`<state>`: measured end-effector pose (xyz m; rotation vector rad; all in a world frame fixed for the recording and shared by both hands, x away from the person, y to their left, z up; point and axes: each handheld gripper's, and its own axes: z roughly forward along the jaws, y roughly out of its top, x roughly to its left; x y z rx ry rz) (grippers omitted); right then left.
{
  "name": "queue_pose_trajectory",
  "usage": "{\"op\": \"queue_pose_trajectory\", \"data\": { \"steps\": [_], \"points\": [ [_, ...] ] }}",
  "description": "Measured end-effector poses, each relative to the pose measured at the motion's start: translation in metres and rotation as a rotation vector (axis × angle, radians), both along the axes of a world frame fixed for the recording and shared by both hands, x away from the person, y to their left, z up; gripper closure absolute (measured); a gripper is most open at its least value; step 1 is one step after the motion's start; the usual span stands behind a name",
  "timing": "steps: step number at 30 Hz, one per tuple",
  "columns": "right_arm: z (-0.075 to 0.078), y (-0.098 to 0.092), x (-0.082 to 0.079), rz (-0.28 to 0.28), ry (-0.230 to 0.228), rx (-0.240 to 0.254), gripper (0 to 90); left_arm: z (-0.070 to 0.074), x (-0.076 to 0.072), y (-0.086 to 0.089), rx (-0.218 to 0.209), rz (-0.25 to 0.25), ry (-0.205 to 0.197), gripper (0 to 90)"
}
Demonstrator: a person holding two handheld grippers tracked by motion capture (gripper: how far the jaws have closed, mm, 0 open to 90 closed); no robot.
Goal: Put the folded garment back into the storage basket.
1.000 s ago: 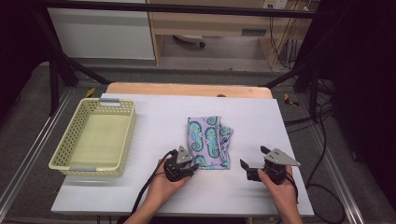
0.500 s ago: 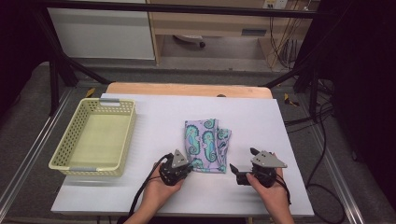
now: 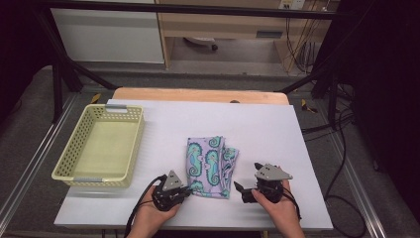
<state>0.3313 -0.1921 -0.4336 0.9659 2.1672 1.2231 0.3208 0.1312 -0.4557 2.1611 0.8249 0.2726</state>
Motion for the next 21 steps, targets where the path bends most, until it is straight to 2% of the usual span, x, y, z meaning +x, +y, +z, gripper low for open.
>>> {"op": "queue_pose_trajectory", "data": {
  "steps": [7,13,16,21],
  "points": [
    [-0.005,0.009,-0.005,0.034,0.046,0.004,4.8,0.003,-0.013,0.007,0.03,-0.019,0.006,85.1],
    [-0.008,0.031,-0.017,0.096,0.095,0.035,5.4,0.002,-0.025,0.022,0.003,-0.02,0.026,85.1],
    [-0.011,0.046,-0.024,0.128,0.105,0.023,5.7,0.002,-0.027,0.029,-0.009,-0.012,0.038,85.1],
    [-0.018,0.062,-0.032,0.178,0.134,0.0,6.0,0.003,-0.034,0.033,-0.002,-0.004,0.045,85.1]
  ]
}}
